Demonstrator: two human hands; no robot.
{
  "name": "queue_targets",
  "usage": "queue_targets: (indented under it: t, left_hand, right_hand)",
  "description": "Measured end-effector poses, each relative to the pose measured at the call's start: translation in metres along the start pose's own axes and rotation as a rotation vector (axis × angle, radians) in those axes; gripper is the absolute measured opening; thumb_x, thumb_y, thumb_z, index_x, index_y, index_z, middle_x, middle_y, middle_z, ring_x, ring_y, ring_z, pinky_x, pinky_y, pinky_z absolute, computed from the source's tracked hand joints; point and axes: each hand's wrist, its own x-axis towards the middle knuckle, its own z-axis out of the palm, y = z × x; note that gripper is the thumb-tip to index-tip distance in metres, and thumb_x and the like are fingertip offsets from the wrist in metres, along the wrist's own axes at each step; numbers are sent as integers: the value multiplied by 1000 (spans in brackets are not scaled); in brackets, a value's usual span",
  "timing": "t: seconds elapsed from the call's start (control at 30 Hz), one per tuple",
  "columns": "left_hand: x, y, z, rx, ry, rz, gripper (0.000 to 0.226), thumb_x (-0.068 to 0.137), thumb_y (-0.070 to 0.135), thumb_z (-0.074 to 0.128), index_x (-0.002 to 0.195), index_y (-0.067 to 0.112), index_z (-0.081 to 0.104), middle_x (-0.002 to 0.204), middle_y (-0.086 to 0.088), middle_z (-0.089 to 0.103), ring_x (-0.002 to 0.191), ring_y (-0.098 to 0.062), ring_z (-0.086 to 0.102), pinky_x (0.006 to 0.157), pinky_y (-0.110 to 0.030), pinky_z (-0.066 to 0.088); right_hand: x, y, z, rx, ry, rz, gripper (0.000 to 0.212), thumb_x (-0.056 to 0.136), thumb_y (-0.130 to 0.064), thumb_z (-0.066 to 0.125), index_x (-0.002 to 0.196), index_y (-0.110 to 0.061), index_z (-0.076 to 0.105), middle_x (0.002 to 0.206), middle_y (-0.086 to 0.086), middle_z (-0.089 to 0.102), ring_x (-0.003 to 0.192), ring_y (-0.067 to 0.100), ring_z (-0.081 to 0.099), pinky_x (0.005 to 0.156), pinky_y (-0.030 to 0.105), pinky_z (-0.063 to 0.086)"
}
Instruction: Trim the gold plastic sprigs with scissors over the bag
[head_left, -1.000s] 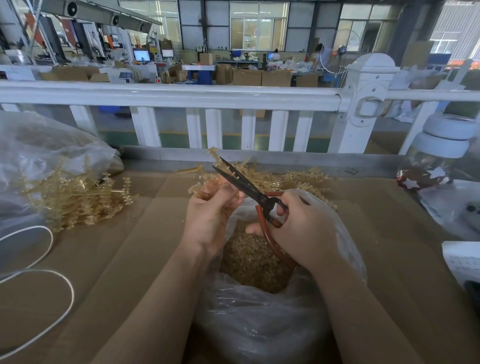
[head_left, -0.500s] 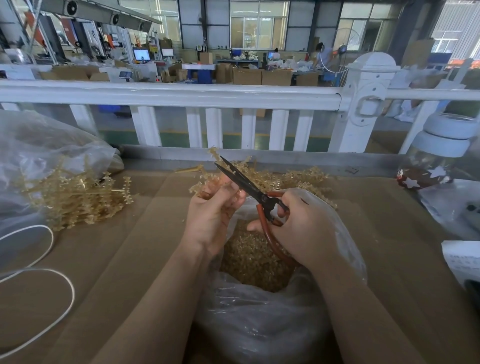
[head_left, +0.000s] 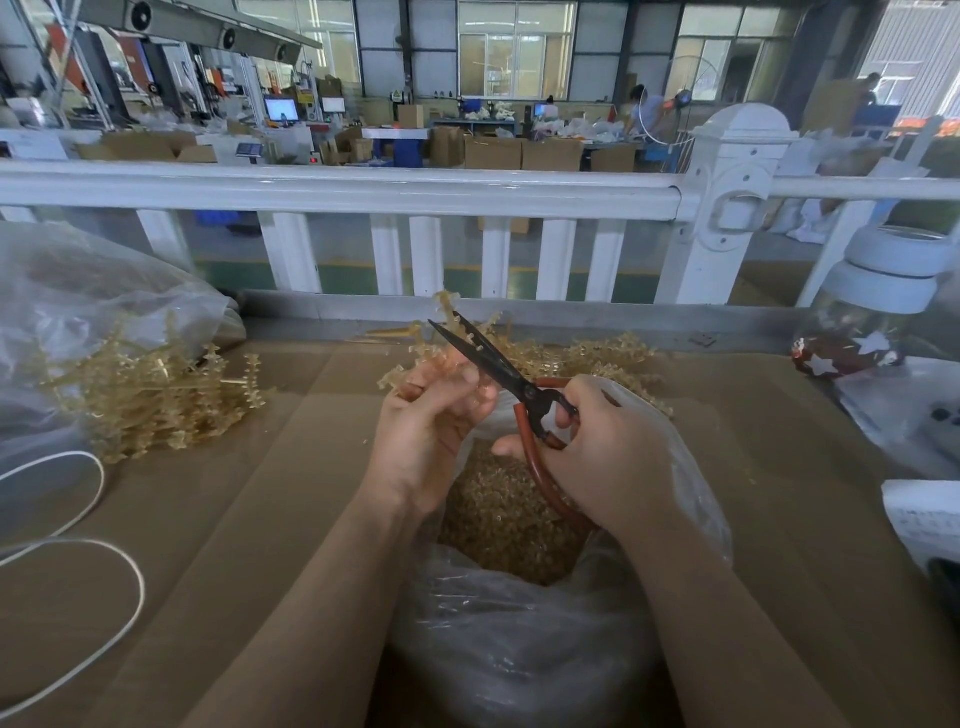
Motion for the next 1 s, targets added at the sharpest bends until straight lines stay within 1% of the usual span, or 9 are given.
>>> queue_targets:
  t: [0.1,0.3,0.5,0.57,0.7,0.83,0.9,0.97,1.0]
  left_hand:
    - [0,1,1,-6,19,-8,12,80,17,68,71,20,75,72,2,69,66,-10,66,74,-23,58]
    - [-2,0,0,30,19,2,21,85,14,63,70,17,77,71,1,72,64,-9,69,65,-24,56]
    - [-1,-1,-1,31,34,3,18,83,15,65,70,15,77,72,0,73,65,-10,70,62,-22,56]
    - [0,-1,-2,36,43,11,17,83,16,66,69,16,77,71,1,72,65,-10,69,64,-21,56]
    - [2,-2,-5,35,86,9,18,82,18,67,67,19,77,70,2,72,64,-8,69,64,-20,57]
    - [2,-4,-4,80,119,-24,14,78,16,70,67,13,78,72,-4,74,65,-13,71,61,-24,57]
    - [1,-6,-3,165,130,-41,11,77,16,72,73,7,76,77,-12,74,70,-20,71,69,-32,60]
    - [0,-9,0,247,113,-32,17,80,15,73,80,-2,71,92,-26,70,84,-33,68,87,-42,59]
    - [-1,-10,1,276,97,-27,16,82,13,72,78,-2,70,96,-29,69,88,-35,66,91,-44,57]
  right_hand:
    - [0,-1,0,26,17,-10,61,68,-80,60,78,-20,49,60,-18,39,49,-2,35,46,12,28]
    - [0,0,5,102,69,-28,64,67,-85,48,75,-22,49,59,-20,36,46,-2,33,46,10,24]
    - [1,8,14,110,54,-2,65,62,-89,49,74,-25,49,57,-18,40,47,-1,38,44,12,28]
    - [2,10,16,80,64,-16,64,63,-88,52,76,-25,51,58,-19,41,49,-3,39,49,11,37]
    - [1,10,16,150,8,41,56,63,-81,69,81,-31,54,63,-25,46,53,-8,45,59,1,40]
    - [3,6,20,287,-17,153,51,64,-79,70,79,-32,54,63,-23,56,61,-1,59,47,9,41]
    - [5,5,23,350,22,168,46,67,-74,72,76,-32,57,65,-25,61,71,-7,60,51,8,43]
    - [6,3,25,437,37,183,39,71,-69,72,73,-32,61,75,-34,63,71,-8,62,54,8,44]
    - [6,2,26,486,36,201,34,73,-65,72,73,-33,63,75,-33,64,70,-6,63,54,9,44]
